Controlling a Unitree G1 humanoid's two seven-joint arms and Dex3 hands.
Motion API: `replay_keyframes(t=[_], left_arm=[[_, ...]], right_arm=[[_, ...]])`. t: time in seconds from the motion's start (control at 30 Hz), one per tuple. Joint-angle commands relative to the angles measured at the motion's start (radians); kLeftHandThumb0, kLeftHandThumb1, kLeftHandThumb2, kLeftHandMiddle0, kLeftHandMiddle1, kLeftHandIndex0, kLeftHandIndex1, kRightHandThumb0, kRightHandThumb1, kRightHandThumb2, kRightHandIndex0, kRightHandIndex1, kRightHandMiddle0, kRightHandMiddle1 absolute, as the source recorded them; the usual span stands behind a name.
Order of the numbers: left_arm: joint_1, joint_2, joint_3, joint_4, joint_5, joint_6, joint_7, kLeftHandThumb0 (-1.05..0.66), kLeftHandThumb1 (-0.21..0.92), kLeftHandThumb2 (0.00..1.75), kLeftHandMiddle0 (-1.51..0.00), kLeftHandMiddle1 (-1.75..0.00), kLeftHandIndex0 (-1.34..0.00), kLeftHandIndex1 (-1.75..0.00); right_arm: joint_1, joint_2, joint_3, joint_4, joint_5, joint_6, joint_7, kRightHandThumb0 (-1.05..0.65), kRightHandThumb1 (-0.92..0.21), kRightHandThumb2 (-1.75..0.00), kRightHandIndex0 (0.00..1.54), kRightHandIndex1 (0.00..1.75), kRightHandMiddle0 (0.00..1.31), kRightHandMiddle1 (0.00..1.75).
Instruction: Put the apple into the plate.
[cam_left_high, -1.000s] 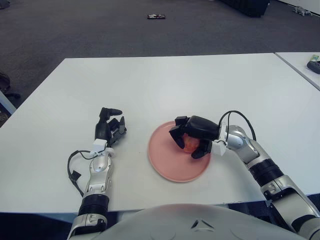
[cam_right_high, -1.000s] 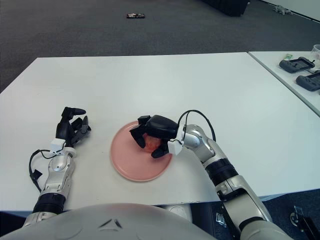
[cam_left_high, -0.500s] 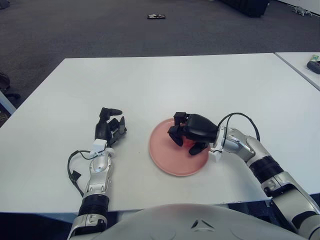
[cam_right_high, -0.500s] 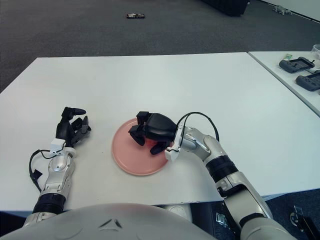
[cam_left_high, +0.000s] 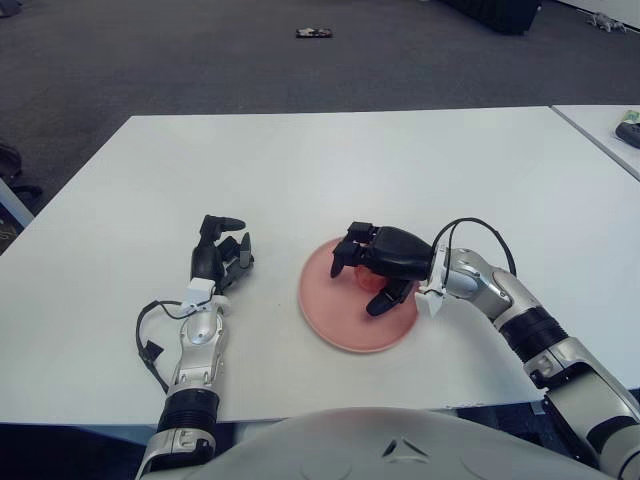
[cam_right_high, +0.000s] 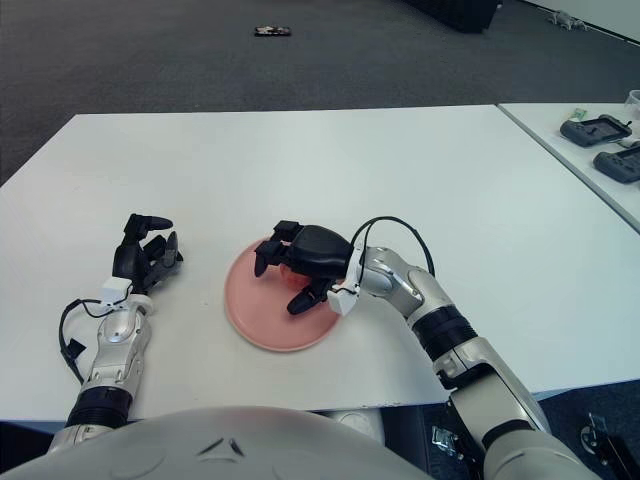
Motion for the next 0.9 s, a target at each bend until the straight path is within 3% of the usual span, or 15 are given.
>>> replay_keyframes(t=[0.0, 0.27, 0.67, 0.87], left_arm=[[0.026, -0.012, -0.006, 0.025, 0.012, 0.009, 0.012, -0.38, 0.71, 0.82, -0.87, -1.75, -0.33, -1.75], [0.022, -0.014, -0.002, 0.038, 0.002, -0.006, 0.005, -0.38, 0.68, 0.86, -0.87, -1.75, -0.34, -1.75], [0.024, -0.013, -0.004, 0.022, 0.003, 0.037, 0.005, -0.39, 0.67, 0.88, -0.87, -1.75, -0.35, -1.75], [0.021, -0.015, -0.001, 0.032, -0.003, 0.004, 0.001, -0.38, 0.68, 0.86, -0.84, -1.75, -0.34, -1.75]], right_arm=[[-0.026, -0.006, -0.016, 0.025, 0.032, -0.034, -0.029, -0.97, -0.92, -0.85, 0.0, 0.01, 0.0, 0.13], [-0.054, 0.012, -0.043, 0.016, 0.138, -0.039, -0.011, -1.04, -0.92, -0.92, 0.0, 0.0, 0.0, 0.04], [-0.016, 0.025, -0.113, -0.07, 0.273, -0.026, -0.016, -1.05, -0.92, -0.95, 0.0, 0.0, 0.0, 0.0], [-0.01, 0.048, -0.134, -0.08, 0.378, -0.016, -0.005, -1.05, -0.92, -0.98, 0.0, 0.0, 0.0, 0.0]])
